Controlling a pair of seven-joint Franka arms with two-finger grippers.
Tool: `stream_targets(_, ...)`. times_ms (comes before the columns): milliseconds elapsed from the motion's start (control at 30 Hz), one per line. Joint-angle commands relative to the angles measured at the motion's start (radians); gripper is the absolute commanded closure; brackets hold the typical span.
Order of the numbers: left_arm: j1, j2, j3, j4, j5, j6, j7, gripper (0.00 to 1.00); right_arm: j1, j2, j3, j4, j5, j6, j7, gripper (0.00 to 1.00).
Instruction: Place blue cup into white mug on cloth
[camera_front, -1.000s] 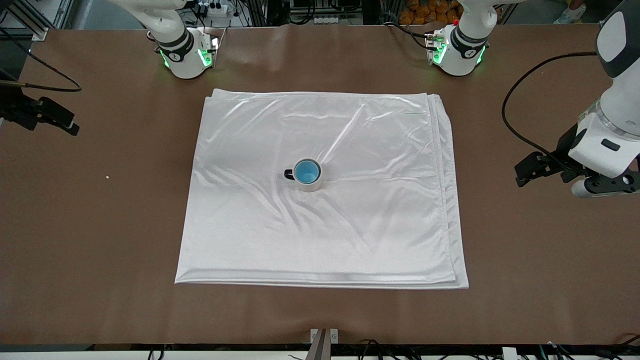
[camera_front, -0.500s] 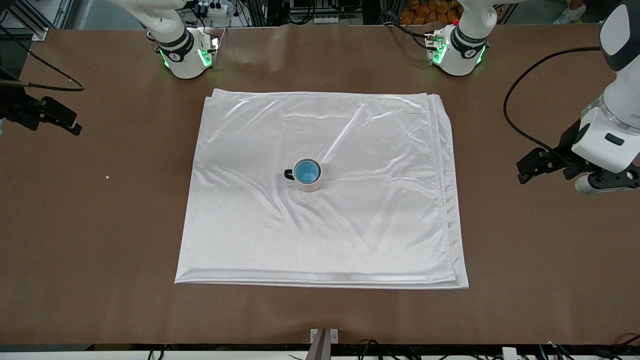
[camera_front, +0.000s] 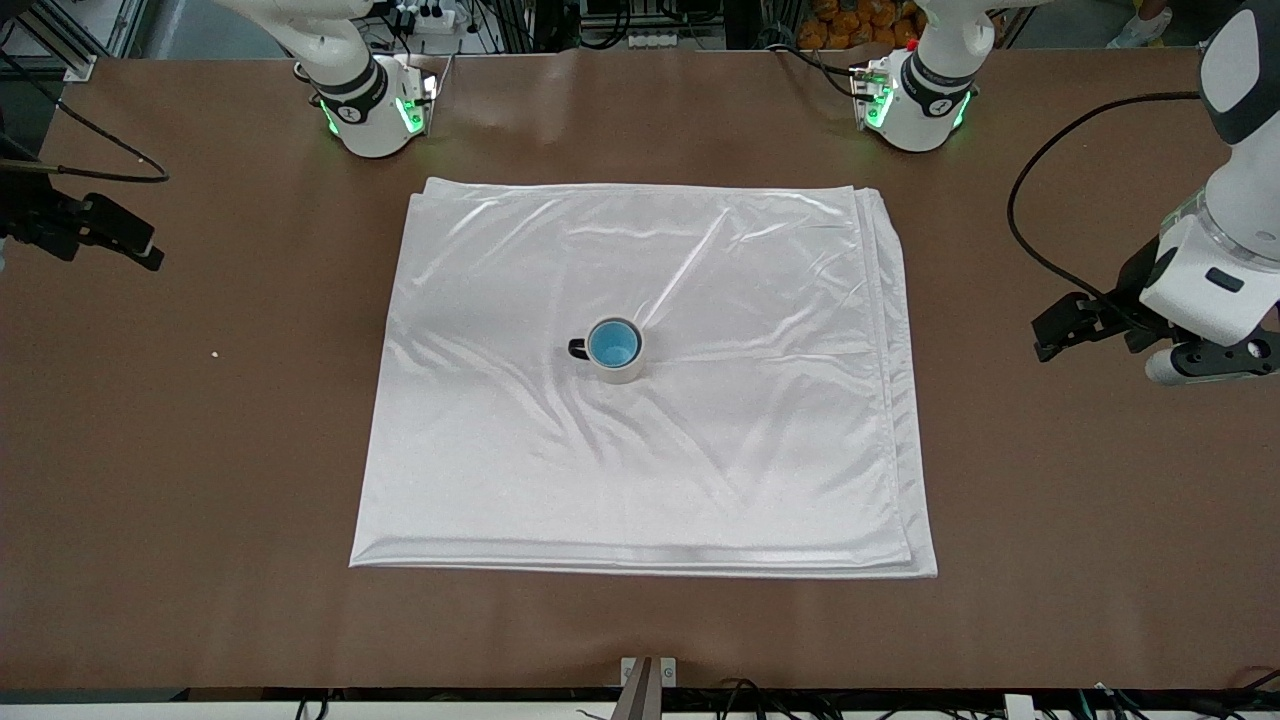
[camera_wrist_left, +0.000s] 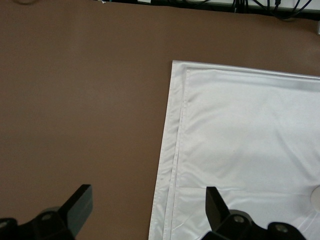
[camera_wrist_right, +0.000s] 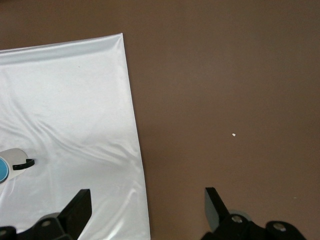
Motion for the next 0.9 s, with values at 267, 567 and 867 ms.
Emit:
stream_targets(267,0.053,-0.038,-0.032,-0.034,-0.022,-0.009,0.019,0.0,0.01,-0.014,-0.003,0.001,-0.006,-0.009,0.009,0.0)
stream_targets(567,0.116,-0.036,-0.086,-0.04,-0.024,-0.009,0.029,0.0,0.01,-0.012,-0.003,0.0,-0.006,-0.009,0.006,0.0)
stream_targets(867,0.091,-0.046,-0.077,-0.04,-0.022,-0.009,0.023,0.0,0.01,-0.012,-0.003,0.0,-0.006,-0.007,0.006,0.0)
